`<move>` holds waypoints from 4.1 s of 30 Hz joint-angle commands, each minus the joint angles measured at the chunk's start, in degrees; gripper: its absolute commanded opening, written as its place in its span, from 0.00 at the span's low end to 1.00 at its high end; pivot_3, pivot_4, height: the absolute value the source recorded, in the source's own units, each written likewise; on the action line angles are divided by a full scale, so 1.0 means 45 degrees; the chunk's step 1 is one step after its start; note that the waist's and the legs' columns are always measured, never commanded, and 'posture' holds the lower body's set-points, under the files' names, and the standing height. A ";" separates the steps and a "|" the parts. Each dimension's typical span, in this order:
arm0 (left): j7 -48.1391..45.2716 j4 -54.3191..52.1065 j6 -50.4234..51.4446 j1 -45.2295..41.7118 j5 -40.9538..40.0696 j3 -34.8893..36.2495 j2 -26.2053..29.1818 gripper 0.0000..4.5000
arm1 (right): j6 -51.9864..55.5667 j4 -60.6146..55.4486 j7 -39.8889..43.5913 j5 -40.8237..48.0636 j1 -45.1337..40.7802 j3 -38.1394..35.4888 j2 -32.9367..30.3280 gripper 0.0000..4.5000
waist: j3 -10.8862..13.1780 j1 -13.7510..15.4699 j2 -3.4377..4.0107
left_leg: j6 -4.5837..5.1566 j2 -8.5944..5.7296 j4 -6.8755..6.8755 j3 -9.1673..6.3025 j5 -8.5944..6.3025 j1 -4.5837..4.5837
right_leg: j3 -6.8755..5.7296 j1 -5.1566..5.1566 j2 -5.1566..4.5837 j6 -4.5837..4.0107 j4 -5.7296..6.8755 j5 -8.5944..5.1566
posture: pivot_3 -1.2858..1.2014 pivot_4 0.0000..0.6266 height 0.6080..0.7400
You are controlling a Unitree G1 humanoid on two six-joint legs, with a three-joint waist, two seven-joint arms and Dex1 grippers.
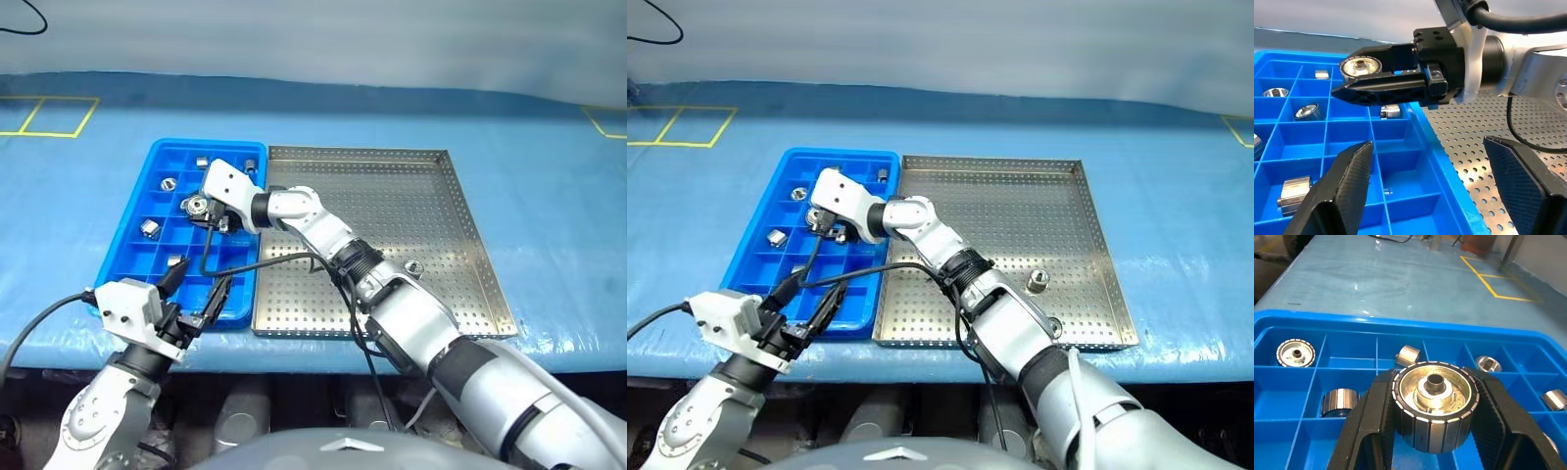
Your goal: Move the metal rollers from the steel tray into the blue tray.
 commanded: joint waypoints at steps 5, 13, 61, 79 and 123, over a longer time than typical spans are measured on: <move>0.0430 -0.0820 -0.0855 0.0990 0.0655 -0.0832 -0.0451 0.88 | -0.0339 0.0653 0.0257 -0.0189 -0.0383 0.0079 0.2729 0.38 | 0.0013 0.0280 0.0017 | -0.0017 0.0000 -0.0003 -0.0027 0.0009 -0.0001 | -0.0032 0.0009 0.0005 -0.0013 0.0002 -0.0011 | 0.67 0.24 1.00; 0.0683 -0.0841 -0.1405 0.1731 0.1111 -0.1419 -0.0748 0.88 | -0.0452 0.1232 0.0220 -0.0295 -0.0313 0.0081 0.2840 0.38 | 0.0037 0.0578 0.0044 | -0.0025 0.0000 -0.0005 -0.0061 0.0015 -0.0005 | -0.0064 0.0018 0.0013 -0.0025 0.0004 -0.0028 | 0.69 0.24 1.00; -0.0682 0.3678 0.1153 -0.7948 0.0493 -0.3367 0.0873 0.88 | 1.1085 -1.7472 -0.3122 -0.1387 1.0148 -0.4011 -0.6723 0.95 | 0.0101 -0.1277 0.0102 | -0.0026 -0.0079 -0.0006 -0.0188 0.0053 -0.0021 | -0.0081 0.0060 -0.0014 0.0091 0.0028 -0.0014 | 0.48 0.24 1.00; -0.1322 0.3927 0.1090 -0.7858 0.0716 -0.3410 0.1043 0.88 | 1.1815 -1.6680 -0.4347 -0.1417 1.1508 -0.4479 -0.6876 0.95 | 0.0099 -0.1492 0.0098 | -0.0008 -0.0063 0.0026 -0.0105 0.0043 -0.0020 | 0.0007 0.0055 0.0007 0.0147 0.0015 0.0024 | 0.47 0.24 1.00; 0.1343 0.3247 0.0524 -0.7452 0.1062 0.1651 0.0485 0.88 | 0.9216 -1.6237 -0.2899 0.0485 0.8099 -0.0134 -0.3744 0.39 | 0.0074 -0.1405 0.0050 | 0.0020 -0.0060 0.0044 -0.0064 0.0027 -0.0016 | 0.0037 0.0048 -0.0013 0.0171 -0.0003 0.0069 | 0.50 0.24 1.00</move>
